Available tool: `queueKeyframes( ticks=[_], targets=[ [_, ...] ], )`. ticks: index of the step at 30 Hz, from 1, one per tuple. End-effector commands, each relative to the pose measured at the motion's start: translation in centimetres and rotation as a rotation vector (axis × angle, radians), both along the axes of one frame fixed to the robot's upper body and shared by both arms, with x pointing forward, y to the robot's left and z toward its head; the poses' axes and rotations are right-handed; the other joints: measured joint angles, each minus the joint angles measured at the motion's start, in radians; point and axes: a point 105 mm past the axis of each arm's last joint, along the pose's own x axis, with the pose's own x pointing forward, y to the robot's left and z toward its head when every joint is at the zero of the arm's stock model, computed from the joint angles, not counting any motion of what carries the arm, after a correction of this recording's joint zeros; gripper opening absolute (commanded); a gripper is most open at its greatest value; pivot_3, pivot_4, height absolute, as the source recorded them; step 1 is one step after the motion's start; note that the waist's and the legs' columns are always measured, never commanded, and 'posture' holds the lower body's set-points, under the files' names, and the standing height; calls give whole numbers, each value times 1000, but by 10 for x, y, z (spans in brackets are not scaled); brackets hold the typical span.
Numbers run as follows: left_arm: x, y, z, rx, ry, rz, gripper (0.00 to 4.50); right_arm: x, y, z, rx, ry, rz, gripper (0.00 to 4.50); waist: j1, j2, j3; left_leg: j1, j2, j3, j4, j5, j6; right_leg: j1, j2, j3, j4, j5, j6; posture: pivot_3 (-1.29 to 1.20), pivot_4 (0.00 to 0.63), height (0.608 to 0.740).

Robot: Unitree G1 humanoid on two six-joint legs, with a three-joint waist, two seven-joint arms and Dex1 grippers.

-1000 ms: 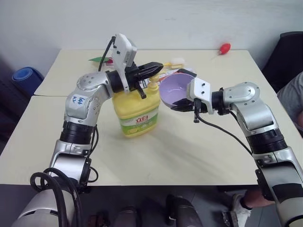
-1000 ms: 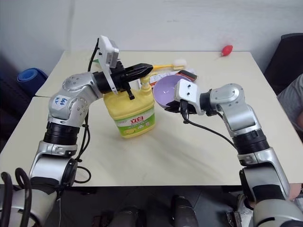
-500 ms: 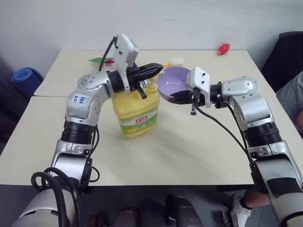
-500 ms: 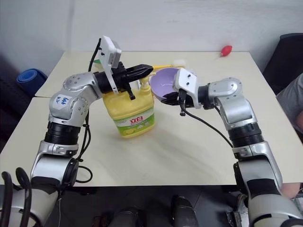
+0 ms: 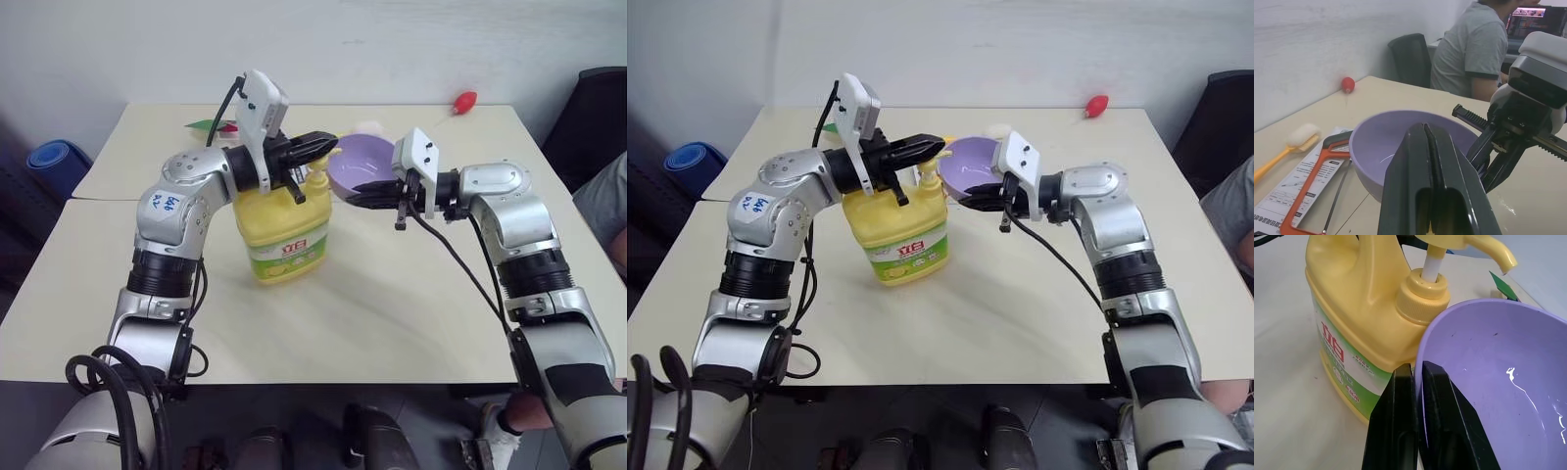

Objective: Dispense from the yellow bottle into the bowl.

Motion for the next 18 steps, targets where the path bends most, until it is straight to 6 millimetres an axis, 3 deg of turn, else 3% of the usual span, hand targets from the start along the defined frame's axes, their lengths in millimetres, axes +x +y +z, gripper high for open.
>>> queueKeyframes(
  ticks=[1, 18],
  targets=[
    [8, 4, -38, 55, 126, 45, 15, -1, 2, 29, 55, -87, 23, 0, 0, 0, 0, 0, 0, 0, 0, 0, 0, 0, 0, 0, 0, 0, 0, 0, 150, 740],
    [15, 13, -79, 52, 275, 91, 15, 1, 10, 34, 65, -99, 34, 0, 0, 3, -3, 3, 0, 0, 0, 0, 0, 2, -1, 1, 2, 0, 0, 0, 150, 740]
  ],
)
